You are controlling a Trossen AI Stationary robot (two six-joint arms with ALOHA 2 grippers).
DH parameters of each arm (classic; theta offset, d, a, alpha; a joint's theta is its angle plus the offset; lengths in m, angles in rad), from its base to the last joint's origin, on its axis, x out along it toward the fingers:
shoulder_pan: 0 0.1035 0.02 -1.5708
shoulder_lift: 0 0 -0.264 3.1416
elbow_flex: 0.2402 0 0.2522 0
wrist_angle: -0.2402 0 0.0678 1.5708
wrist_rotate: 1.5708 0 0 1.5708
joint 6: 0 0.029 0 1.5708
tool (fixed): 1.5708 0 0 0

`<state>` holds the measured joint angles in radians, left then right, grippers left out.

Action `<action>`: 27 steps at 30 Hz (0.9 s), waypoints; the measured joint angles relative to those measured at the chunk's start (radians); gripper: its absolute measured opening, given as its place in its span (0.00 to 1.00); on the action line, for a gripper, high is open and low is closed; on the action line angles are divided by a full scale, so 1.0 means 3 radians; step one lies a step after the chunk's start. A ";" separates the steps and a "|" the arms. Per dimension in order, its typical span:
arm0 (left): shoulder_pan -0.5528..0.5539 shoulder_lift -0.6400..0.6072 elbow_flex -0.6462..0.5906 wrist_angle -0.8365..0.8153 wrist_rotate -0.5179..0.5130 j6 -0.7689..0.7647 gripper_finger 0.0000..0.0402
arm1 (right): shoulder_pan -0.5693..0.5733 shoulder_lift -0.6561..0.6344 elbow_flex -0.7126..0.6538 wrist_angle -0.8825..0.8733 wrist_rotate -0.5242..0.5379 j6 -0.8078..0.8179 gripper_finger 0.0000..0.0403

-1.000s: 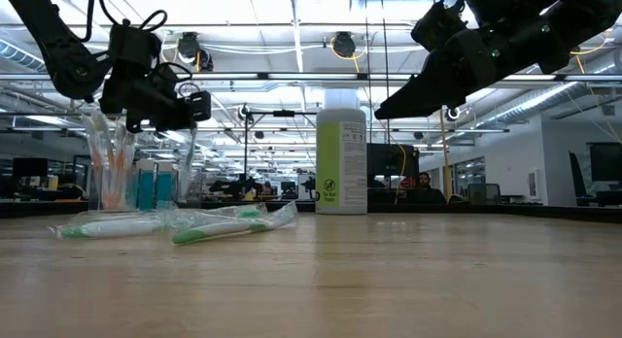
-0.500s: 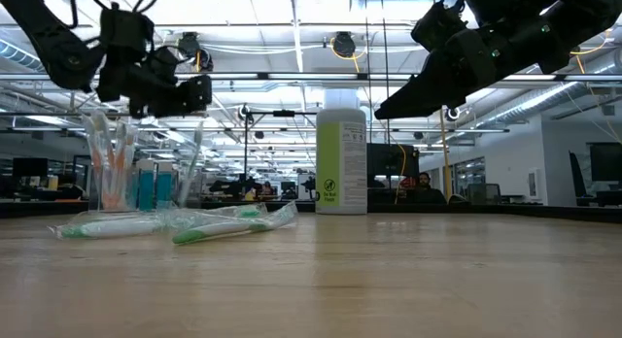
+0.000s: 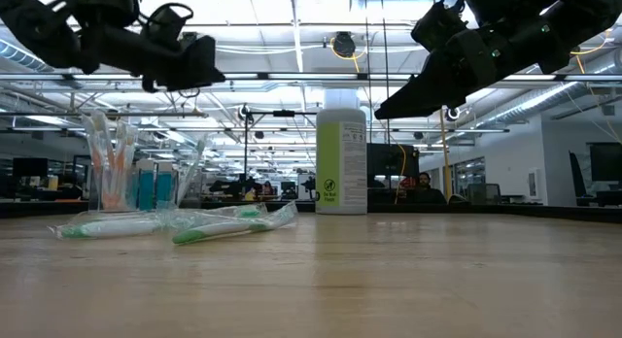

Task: Pick & Place toothbrushing station
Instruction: Put the green toothbrush into the right section of the transparent organizer

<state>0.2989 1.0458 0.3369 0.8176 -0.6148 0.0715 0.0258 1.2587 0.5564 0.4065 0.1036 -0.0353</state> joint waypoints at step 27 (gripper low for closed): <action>-0.1085 0.2005 0.1252 -0.2371 0.1397 -0.1698 0.46 | -0.0002 0.0000 0.0000 0.0027 0.0001 -0.0010 0.63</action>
<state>-0.0266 1.6474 0.7124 0.1062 -0.1956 -0.4378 0.0254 1.2587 0.5564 0.4145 0.1040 -0.0383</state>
